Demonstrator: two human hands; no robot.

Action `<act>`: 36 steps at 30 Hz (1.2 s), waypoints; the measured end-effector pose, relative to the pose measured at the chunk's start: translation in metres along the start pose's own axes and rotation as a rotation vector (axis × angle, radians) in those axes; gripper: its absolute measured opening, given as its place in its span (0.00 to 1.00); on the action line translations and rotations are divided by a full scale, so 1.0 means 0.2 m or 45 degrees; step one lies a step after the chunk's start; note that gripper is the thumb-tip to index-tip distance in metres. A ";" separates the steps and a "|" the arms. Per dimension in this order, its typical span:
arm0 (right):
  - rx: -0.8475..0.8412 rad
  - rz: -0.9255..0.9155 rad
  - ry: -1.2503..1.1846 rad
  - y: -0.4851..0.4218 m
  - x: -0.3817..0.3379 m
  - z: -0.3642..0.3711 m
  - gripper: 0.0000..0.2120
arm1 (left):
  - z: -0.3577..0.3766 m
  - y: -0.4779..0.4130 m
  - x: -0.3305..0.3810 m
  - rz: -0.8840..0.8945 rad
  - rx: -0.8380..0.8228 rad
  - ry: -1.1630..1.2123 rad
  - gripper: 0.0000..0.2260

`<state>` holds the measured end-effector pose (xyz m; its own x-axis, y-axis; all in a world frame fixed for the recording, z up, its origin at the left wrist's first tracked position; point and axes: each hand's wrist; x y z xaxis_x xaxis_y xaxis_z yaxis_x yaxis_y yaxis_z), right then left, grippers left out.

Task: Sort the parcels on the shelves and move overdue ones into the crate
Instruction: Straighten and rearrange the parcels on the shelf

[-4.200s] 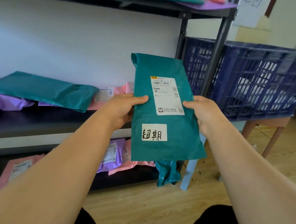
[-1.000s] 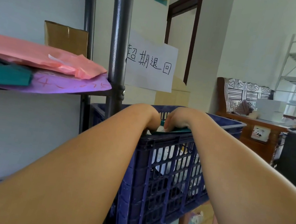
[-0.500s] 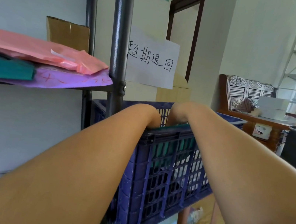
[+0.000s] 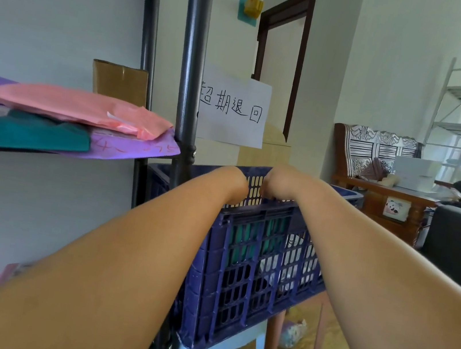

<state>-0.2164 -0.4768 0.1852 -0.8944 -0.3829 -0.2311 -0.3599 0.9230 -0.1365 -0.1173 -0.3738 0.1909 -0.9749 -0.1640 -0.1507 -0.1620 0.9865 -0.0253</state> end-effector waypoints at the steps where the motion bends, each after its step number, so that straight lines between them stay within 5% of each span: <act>1: 0.016 -0.013 -0.004 0.02 -0.01 -0.01 0.09 | 0.00 0.02 0.00 0.010 0.024 0.014 0.17; 12: 0.149 -0.132 -0.183 0.44 -0.08 -0.16 0.13 | 0.01 0.41 -0.10 0.006 0.348 0.501 0.16; 18: 0.257 -0.233 -0.386 0.71 -0.23 -0.12 0.15 | 0.19 0.69 -0.24 0.014 0.491 0.528 0.18; 23: 0.367 -0.354 -0.521 0.95 -0.43 0.07 0.12 | 0.42 0.89 -0.42 -0.152 0.462 0.638 0.18; 36: -0.014 -0.373 -0.531 1.04 -0.80 0.70 0.14 | 0.85 1.17 -0.89 -0.504 0.229 0.563 0.17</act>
<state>-0.1110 -0.2285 0.0579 -0.5739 -0.6067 -0.5500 -0.5845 0.7739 -0.2437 0.0443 -0.1141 0.0435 -0.8233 -0.4638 0.3273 -0.5335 0.8291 -0.1671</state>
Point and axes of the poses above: each hand's wrist, its own y-axis away from the middle knuckle, its own z-axis out of the palm, x = y × z, and after that the axes turned 10 degrees about -y, right-handed
